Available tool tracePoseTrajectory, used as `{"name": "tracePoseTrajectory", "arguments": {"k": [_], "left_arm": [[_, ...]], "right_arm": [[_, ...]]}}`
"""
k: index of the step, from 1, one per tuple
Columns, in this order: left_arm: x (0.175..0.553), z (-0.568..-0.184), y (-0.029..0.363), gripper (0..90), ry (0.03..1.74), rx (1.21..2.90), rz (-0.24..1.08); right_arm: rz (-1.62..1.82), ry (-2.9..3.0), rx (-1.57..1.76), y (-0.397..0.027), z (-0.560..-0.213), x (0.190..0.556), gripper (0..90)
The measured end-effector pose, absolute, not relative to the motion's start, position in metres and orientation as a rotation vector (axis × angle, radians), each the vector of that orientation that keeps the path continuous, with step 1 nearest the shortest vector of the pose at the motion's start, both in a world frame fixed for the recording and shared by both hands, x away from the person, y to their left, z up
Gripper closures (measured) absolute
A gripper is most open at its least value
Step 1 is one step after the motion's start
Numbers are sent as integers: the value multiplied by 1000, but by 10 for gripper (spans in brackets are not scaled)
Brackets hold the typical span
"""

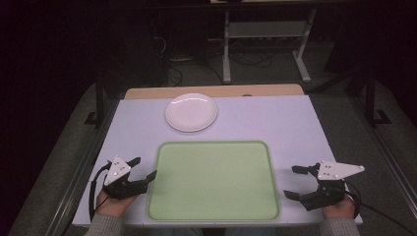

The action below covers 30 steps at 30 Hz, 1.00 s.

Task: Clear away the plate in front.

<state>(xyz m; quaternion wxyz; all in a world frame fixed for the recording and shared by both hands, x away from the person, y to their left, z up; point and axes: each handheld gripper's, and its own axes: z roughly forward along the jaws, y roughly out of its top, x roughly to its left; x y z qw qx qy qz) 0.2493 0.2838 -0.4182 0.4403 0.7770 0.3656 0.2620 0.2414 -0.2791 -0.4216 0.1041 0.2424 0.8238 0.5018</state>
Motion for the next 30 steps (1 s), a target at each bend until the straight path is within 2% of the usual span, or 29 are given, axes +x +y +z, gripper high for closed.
{"name": "tracePoseTrajectory", "arguments": {"k": [20, 30], "left_arm": [[258, -416, 282, 257, 897, 1934, 658], [259, -406, 279, 259, 869, 1909, 592]], "right_arm": [[1485, 2419, 706, -281, -420, 241, 132], [1492, 2404, 703, -283, -418, 240, 132]]}}
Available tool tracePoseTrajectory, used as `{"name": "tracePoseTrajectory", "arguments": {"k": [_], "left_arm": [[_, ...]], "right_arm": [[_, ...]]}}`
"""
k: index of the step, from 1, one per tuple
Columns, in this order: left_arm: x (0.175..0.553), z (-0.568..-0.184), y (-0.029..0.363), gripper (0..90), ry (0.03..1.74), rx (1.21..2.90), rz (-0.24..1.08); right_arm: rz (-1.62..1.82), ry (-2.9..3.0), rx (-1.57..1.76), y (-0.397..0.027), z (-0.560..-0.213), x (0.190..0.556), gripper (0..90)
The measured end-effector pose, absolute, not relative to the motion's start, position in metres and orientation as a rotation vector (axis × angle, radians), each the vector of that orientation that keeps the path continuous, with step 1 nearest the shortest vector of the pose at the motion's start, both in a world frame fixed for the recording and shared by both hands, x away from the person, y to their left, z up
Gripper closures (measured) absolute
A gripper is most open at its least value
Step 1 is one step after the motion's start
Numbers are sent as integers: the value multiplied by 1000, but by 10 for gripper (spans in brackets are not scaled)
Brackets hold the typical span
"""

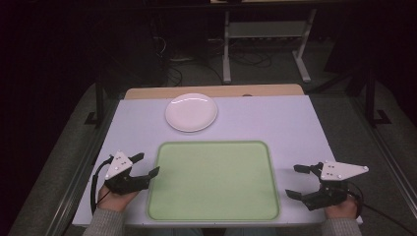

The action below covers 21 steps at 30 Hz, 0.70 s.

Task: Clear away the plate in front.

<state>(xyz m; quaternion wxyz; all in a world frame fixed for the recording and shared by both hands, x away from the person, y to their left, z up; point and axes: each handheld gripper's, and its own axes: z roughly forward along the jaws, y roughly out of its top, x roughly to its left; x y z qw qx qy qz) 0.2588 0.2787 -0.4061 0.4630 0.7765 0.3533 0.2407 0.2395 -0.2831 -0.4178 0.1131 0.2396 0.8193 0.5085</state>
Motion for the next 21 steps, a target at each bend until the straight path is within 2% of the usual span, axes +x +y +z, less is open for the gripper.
{"name": "tracePoseTrajectory", "arguments": {"k": [8, 9, 11, 21], "left_arm": [[277, -393, 278, 262, 923, 1864, 482], [286, -393, 278, 263, 958, 1848, 403], [296, -394, 279, 270, 993, 1834, 349], [336, -386, 266, 269, 1061, 1802, 294]], "right_arm": [[1499, 2386, 710, -285, -417, 238, 132], [1501, 2387, 710, -284, -417, 238, 132], [1497, 2391, 712, -284, -417, 238, 132], [1495, 2395, 711, -284, -418, 239, 132]]}}
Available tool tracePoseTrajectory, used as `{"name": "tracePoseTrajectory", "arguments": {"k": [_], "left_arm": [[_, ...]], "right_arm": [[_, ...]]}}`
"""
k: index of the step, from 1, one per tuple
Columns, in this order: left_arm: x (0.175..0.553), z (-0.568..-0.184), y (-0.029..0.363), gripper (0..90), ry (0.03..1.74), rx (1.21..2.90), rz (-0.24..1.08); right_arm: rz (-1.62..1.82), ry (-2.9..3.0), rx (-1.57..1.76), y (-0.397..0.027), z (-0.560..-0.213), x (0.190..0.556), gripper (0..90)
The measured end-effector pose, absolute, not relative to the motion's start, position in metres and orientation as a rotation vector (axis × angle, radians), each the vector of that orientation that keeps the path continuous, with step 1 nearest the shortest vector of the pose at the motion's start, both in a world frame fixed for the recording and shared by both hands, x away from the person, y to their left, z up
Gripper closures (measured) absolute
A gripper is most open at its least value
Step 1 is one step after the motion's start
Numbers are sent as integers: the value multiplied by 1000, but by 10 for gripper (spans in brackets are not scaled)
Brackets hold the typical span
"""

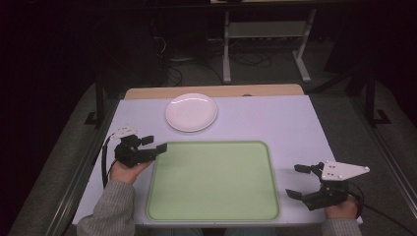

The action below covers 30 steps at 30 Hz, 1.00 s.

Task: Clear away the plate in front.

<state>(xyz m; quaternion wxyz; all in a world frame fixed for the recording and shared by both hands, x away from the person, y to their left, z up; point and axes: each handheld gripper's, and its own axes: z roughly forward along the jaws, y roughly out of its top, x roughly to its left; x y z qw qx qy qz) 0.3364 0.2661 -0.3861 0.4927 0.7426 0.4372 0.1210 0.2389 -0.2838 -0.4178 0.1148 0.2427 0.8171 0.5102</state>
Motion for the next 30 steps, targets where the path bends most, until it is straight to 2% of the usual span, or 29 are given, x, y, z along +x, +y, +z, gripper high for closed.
{"name": "tracePoseTrajectory", "arguments": {"k": [3, 4, 6, 9, 11, 15, 18, 19, 23, 30], "left_arm": [[346, -383, 262, 277, 1088, 1801, 264], [357, -380, 259, 276, 1128, 1773, 201], [362, -378, 258, 276, 1143, 1762, 195], [372, -372, 252, 277, 1168, 1763, 226], [378, -363, 246, 293, 1181, 1757, 316], [385, -356, 240, 295, 1188, 1743, 327], [393, -353, 237, 298, 1206, 1721, 292], [401, -355, 238, 300, 1249, 1672, 221], [415, -364, 244, 309, 1354, 1575, 124], [431, -382, 251, 328, 1543, 1437, 83]], "right_arm": [[1496, 2392, 709, -284, -418, 239, 132], [1499, 2390, 709, -284, -417, 239, 132], [1502, 2389, 706, -284, -417, 239, 132], [1503, 2382, 711, -285, -417, 239, 132], [1500, 2384, 707, -285, -417, 239, 132], [1502, 2383, 705, -285, -417, 239, 132], [1509, 2380, 700, -285, -417, 240, 132], [1509, 2382, 698, -284, -417, 240, 132], [1508, 2388, 696, -283, -417, 241, 132], [1513, 2385, 699, -283, -418, 241, 132]]}}
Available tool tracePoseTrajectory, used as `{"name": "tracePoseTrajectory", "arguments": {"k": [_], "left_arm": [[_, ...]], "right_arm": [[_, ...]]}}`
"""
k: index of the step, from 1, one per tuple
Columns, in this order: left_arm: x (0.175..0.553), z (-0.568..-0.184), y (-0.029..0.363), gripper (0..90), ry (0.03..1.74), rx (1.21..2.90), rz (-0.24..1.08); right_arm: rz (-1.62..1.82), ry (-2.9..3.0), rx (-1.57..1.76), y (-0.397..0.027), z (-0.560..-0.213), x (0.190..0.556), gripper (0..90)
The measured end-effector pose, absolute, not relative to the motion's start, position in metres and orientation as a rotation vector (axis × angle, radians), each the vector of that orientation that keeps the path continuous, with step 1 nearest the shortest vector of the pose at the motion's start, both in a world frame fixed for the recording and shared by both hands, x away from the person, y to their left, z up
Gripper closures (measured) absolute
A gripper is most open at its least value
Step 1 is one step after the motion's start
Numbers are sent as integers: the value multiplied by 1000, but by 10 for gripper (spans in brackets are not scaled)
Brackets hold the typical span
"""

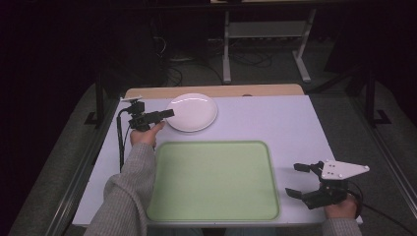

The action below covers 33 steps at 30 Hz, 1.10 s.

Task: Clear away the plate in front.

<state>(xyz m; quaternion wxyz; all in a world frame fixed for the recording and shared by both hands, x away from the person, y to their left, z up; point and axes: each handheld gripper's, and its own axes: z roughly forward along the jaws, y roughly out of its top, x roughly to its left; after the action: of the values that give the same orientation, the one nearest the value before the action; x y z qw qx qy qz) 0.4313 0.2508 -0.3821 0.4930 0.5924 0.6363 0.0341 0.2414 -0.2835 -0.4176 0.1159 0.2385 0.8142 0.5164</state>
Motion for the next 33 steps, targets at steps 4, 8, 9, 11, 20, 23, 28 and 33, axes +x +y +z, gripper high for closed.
{"name": "tracePoseTrajectory", "arguments": {"k": [4, 8, 9, 11, 20, 23, 28, 33], "left_arm": [[436, -390, 250, 391, 1609, 1404, 89], [442, -407, 248, 388, 1701, 1373, 34], [443, -412, 247, 390, 1726, 1353, 19], [444, -418, 246, 400, 1749, 1329, -6], [453, -438, 242, 402, 1840, 1231, -51], [458, -441, 241, 405, 1876, 1219, -42], [463, -449, 239, 454, 1889, 1174, -91], [466, -454, 230, 475, 1881, 1144, -124]], "right_arm": [[1519, 2385, 692, -283, -418, 242, 132], [1519, 2395, 680, -281, -418, 243, 132], [1518, 2395, 682, -281, -418, 243, 132], [1520, 2394, 683, -281, -418, 243, 132], [1538, 2379, 684, -283, -418, 243, 132], [1539, 2377, 680, -283, -417, 242, 132], [1547, 2370, 673, -283, -416, 242, 132], [1540, 2376, 674, -281, -417, 243, 132]]}}
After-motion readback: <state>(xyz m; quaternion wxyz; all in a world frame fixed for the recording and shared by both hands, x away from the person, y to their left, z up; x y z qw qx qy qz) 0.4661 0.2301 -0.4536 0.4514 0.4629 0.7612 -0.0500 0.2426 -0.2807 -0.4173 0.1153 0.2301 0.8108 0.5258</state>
